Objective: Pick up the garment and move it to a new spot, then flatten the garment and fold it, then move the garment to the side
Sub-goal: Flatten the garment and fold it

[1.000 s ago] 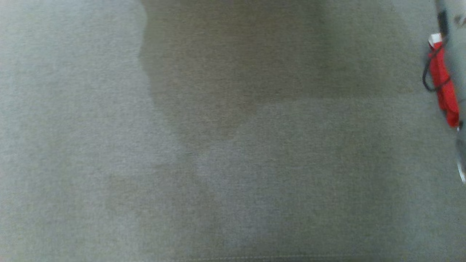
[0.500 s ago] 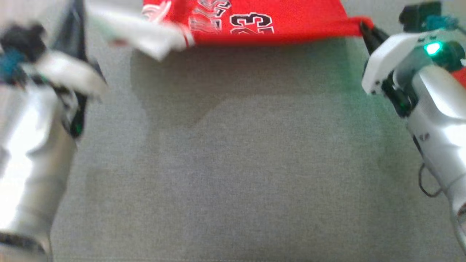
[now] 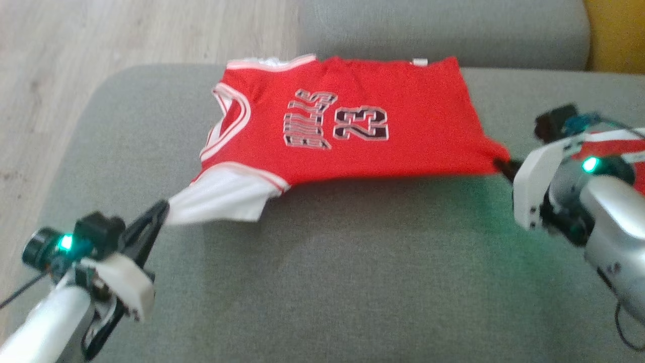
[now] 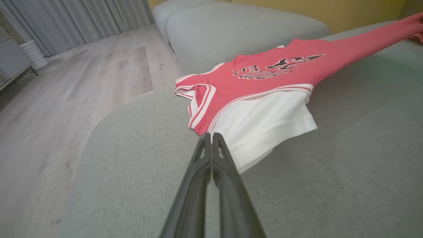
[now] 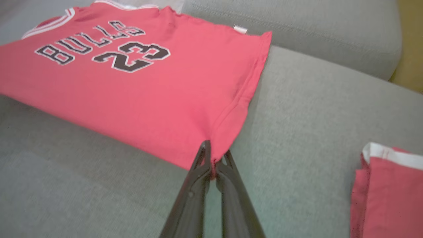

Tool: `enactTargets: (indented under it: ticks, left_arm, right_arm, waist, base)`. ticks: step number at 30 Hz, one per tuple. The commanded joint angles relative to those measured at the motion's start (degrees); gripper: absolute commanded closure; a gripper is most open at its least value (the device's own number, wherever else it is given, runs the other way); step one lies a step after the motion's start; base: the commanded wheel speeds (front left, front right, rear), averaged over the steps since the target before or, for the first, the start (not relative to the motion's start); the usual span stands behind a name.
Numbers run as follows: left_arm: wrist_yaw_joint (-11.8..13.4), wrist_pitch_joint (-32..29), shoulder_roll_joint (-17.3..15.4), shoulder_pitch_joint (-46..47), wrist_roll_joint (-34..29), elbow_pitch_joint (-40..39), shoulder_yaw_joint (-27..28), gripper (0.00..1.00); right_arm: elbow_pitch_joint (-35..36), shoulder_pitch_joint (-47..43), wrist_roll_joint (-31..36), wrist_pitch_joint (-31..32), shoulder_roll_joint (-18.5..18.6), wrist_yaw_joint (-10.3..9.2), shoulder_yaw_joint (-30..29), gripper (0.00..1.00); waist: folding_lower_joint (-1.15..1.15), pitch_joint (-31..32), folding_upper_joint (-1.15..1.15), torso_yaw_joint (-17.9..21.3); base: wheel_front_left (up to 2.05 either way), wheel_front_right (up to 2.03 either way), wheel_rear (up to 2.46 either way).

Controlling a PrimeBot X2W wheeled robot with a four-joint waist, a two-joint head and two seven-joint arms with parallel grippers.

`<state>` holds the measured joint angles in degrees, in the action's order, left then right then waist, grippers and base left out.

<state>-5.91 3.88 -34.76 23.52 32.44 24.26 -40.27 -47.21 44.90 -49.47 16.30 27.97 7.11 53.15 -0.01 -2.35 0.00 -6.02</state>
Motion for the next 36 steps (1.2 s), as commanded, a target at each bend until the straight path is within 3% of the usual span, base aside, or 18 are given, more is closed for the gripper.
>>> enactTargets:
  ticks: [1, 12, 19, 24, 36]
  left_arm:
    - [1.35, -1.54, -4.64, 0.28, 0.87, -4.22, 2.73, 1.0]
    - [8.46, -10.24, -13.41, -12.87, 4.48, -25.27, 3.27, 1.0]
    - [10.92, -11.68, -14.65, -14.3, 4.77, -30.09, 3.76, 1.0]
    - [10.13, -12.0, -13.14, -10.41, 4.03, -27.6, 3.76, 1.0]
    - [3.66, -15.23, -8.71, 4.05, 2.05, -13.11, 1.98, 1.0]
  right_arm:
    - [2.63, -1.05, -1.44, 1.15, 2.03, 0.37, 1.32, 1.0]
    - [14.87, -8.04, -11.54, 10.39, 9.91, 0.37, 6.77, 1.0]
    - [20.81, -11.03, -15.01, 11.48, 13.25, 0.37, 5.78, 1.0]
    - [20.14, -10.06, -14.53, 10.22, 11.09, 0.37, 3.79, 1.0]
    - [13.23, -4.46, -11.64, 9.17, 4.16, 0.37, 0.68, 1.0]
  waist:
    - [0.01, 2.14, 0.0, -0.12]
    - [0.01, 6.07, 0.0, 0.07]
    - [0.01, 6.35, 0.0, -0.23]
    - [0.01, 5.12, 0.0, 0.3]
    - [0.01, 1.42, 0.0, 2.42]
  base:
    - [0.0, 0.0, 0.0]
    - [0.0, 0.0, 0.0]
    - [0.0, 0.0, 0.0]
    - [0.0, 0.0, 0.0]
    - [0.0, 0.0, 0.0]
